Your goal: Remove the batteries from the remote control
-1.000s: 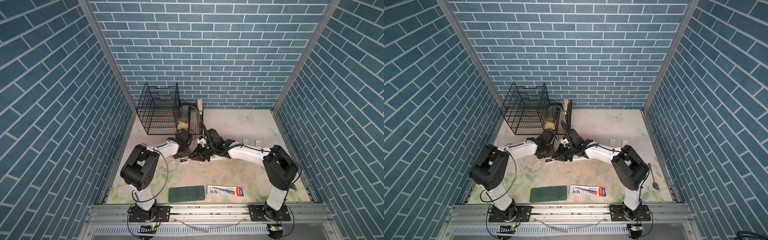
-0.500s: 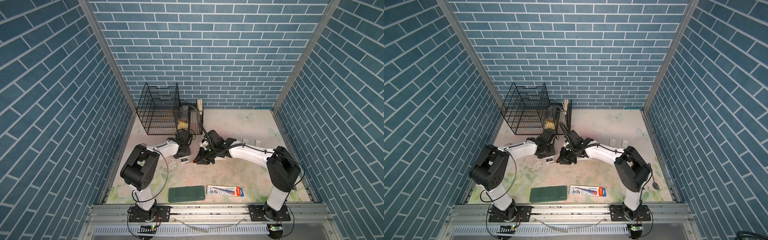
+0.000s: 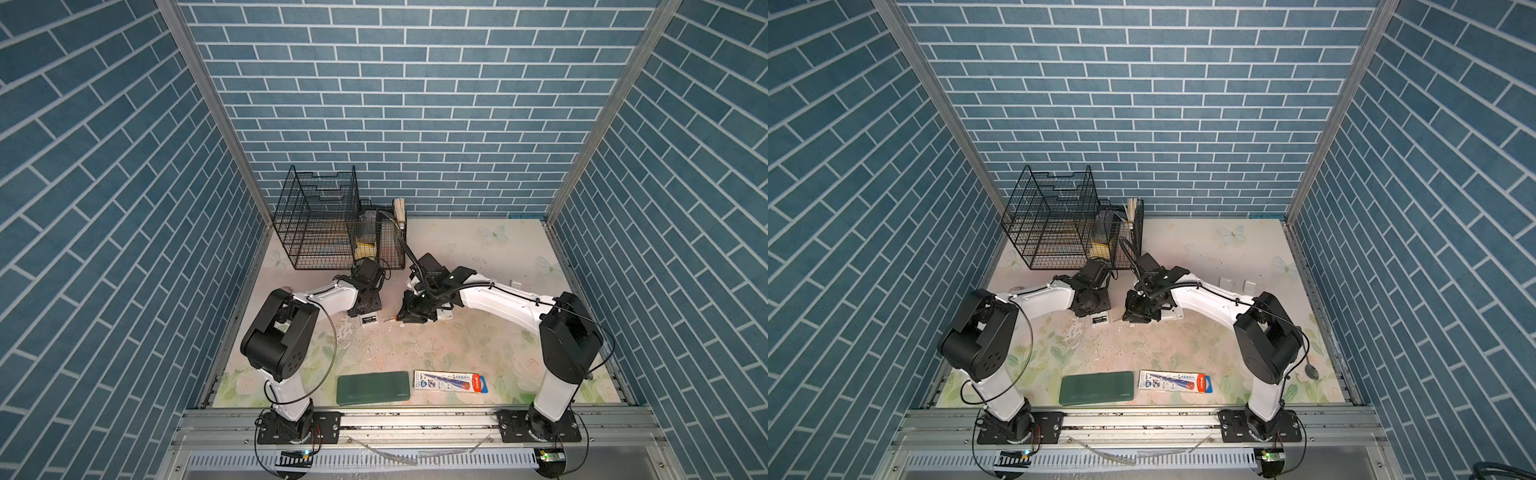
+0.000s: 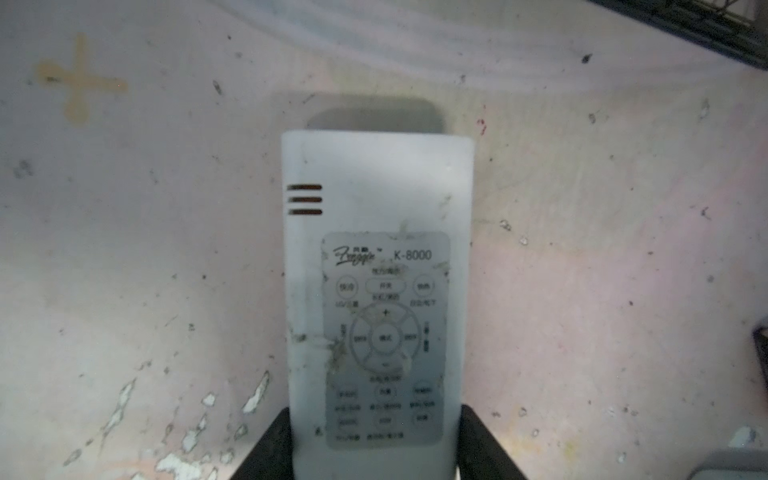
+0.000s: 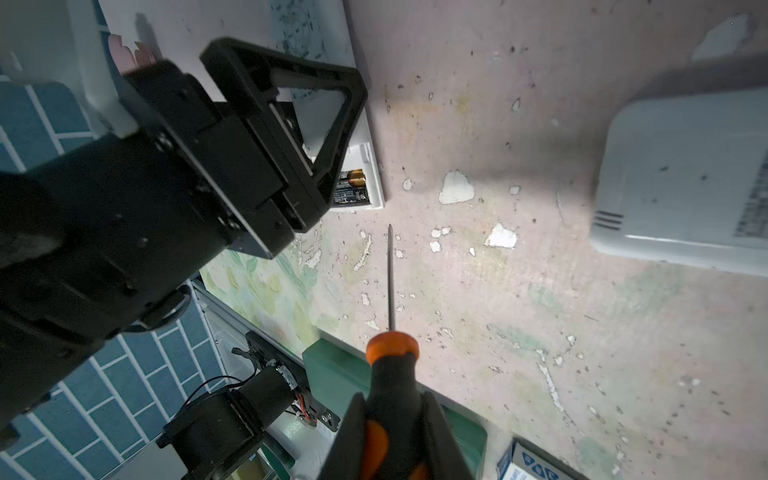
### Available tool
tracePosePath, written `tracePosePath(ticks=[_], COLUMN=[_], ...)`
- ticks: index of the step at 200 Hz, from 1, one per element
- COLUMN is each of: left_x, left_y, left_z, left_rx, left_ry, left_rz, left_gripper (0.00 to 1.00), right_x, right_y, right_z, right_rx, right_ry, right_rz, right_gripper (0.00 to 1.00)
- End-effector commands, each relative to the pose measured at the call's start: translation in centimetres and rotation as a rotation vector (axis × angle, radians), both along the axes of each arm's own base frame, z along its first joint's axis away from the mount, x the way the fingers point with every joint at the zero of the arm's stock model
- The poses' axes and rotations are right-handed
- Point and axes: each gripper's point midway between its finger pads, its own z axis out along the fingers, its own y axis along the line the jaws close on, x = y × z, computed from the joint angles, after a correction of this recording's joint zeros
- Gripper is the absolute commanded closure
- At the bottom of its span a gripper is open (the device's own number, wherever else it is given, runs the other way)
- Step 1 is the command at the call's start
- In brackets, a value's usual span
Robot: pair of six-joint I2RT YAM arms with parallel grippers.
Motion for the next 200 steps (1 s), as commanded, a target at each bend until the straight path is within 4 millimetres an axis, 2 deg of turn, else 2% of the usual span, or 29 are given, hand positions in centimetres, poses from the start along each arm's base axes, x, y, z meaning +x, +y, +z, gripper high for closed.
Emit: tracePosePath(ticks=[1, 118, 200], left_x=[-5.5, -5.6, -5.6], left_y=[0.2, 0.1, 0.1], left_z=[-5.0, -5.1, -5.2], left_rx=[-0.004, -0.013, -0.014], left_ry=[0.242, 0.239, 0.242], left_rz=[-0.024, -0.025, -0.023], left_gripper=[0.78, 0.79, 0.79], right_x=[1.4, 2.1, 2.2], right_y=[1.2, 2.5, 3.0], right_z=[1.7, 0.5, 0.6], right_rx=[0.040, 0.057, 0.075], right_ry=[-0.054, -0.036, -0.033], right_rz=[0.009, 0.012, 0.017], right_gripper=[1.00, 1.00, 1.00])
